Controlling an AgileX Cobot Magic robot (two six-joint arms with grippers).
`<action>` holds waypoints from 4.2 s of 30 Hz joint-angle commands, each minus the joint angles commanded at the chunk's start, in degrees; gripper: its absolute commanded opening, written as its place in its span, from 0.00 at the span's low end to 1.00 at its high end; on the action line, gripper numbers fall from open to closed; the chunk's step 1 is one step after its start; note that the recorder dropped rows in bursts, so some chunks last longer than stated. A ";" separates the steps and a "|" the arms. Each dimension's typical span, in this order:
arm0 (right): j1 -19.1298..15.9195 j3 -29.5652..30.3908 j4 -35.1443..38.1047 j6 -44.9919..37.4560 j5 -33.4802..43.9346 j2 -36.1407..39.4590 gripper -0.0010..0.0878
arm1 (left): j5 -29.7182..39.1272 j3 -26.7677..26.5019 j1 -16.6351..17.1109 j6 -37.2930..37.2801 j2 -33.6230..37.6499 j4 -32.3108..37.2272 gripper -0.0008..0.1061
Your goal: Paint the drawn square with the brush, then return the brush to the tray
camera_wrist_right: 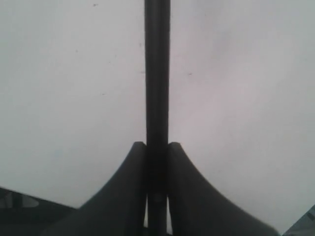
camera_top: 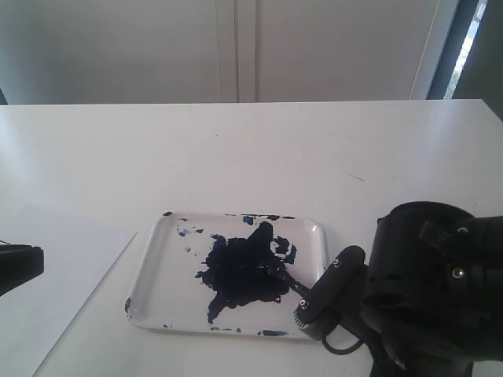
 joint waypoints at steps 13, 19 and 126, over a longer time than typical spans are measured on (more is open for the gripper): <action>0.00 0.00 -2.91 2.73 -9.51 0.00 0.01 | 0.00 0.00 0.00 0.00 0.00 0.00 0.23; -1.04 -0.14 -4.91 4.46 -10.28 0.47 0.01 | 0.00 0.00 0.00 0.00 0.00 0.00 0.23; -1.15 -15.47 2.80 -17.39 -17.58 -4.98 0.01 | -8.98 -14.64 0.00 -136.33 56.14 85.44 0.44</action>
